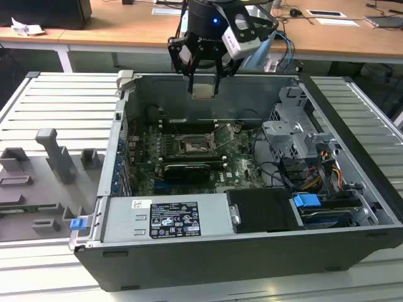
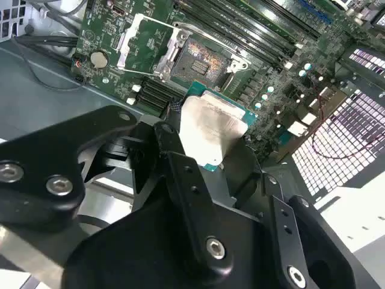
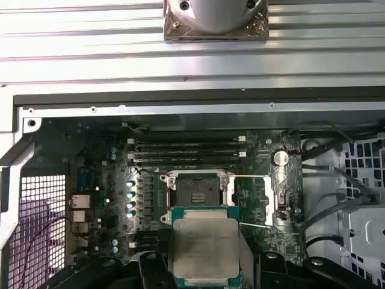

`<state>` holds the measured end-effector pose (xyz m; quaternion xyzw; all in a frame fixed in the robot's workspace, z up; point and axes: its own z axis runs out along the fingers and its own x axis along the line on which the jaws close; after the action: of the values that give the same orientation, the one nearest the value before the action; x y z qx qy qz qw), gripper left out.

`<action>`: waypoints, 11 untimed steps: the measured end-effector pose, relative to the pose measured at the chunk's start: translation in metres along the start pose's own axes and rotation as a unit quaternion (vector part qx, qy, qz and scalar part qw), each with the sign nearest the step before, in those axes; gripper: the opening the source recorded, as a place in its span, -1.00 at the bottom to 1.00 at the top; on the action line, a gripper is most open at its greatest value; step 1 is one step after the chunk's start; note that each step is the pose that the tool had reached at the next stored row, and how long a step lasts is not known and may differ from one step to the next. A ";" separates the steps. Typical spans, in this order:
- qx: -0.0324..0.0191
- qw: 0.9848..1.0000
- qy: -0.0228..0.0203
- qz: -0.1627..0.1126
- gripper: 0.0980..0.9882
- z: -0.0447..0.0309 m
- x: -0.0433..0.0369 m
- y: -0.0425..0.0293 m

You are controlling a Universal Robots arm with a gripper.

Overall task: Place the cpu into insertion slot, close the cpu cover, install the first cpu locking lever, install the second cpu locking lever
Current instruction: 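Place the cpu into insertion slot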

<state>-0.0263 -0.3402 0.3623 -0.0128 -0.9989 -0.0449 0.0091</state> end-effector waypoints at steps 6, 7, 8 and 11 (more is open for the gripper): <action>-0.001 0.998 -0.005 0.055 -0.04 0.0031 -0.0001 -0.0003; -0.001 0.998 -0.005 0.055 -0.04 0.0042 -0.0001 -0.0004; -0.001 0.998 -0.005 0.055 -0.04 0.0047 -0.0001 -0.0004; -0.001 0.998 -0.005 0.055 -0.04 0.0061 -0.0001 -0.0006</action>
<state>-0.0263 -0.3403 0.3562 -0.0678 -0.9967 -0.0449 0.0067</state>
